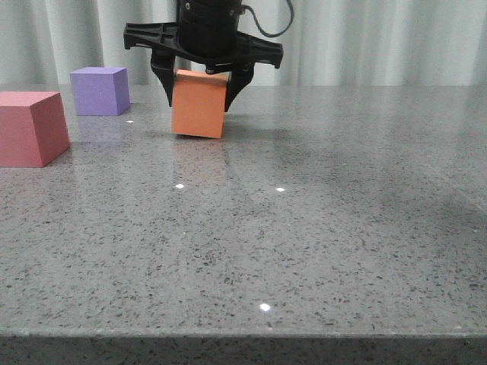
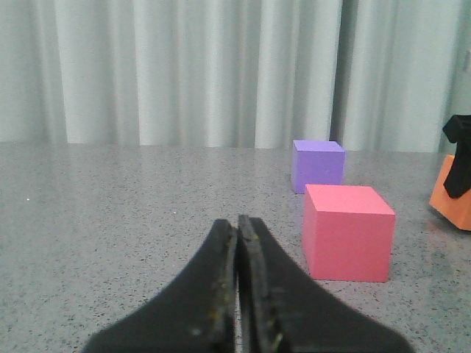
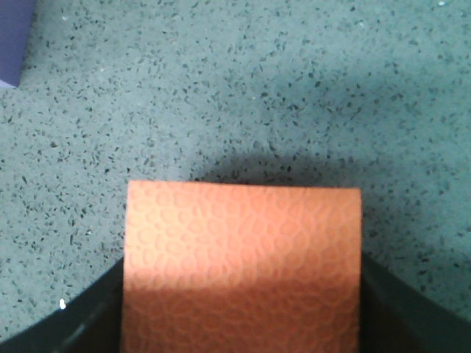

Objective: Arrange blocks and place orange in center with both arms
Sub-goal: 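Lower the orange cube onto the table and open the right gripper, then lift the right gripper away from the orange cube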

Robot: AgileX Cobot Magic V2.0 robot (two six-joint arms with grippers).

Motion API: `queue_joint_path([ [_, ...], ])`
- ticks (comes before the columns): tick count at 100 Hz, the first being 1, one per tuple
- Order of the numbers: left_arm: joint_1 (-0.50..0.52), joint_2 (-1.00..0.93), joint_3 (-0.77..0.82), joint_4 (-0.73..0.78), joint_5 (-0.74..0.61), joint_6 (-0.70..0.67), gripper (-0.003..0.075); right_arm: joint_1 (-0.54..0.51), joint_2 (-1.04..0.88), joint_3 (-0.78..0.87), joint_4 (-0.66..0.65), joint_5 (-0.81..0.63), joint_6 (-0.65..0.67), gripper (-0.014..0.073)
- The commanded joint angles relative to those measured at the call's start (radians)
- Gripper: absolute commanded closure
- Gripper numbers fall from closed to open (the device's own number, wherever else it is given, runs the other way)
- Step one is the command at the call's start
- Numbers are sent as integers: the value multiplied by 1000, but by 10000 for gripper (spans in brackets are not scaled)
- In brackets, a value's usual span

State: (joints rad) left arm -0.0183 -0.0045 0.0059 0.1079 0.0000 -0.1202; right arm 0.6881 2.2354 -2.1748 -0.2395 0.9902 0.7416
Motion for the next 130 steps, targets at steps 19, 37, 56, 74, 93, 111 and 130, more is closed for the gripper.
queue_joint_path([
  [19,1,-32,43,-2,-80,-11,741,-2,-44,-36,-17,-43,2,174],
  [37,1,-32,43,-2,-80,-11,741,-2,-47,-54,-17,-49,2,-29],
  [56,1,-32,43,-2,-80,-11,741,-2,-49,-93,-17,-49,2,-62],
  [74,1,-32,43,-2,-80,-11,741,-2,-52,-149,-17,3,-72,-62],
  [93,1,-32,43,-2,-80,-11,741,-5,-100,-157,-17,17,-175,-62],
  [111,1,-32,43,-2,-80,-11,741,-44,-172,-157,-17,44,-267,-62],
  [130,1,-32,43,-2,-80,-11,741,-125,-232,-154,-17,112,-348,-62],
])
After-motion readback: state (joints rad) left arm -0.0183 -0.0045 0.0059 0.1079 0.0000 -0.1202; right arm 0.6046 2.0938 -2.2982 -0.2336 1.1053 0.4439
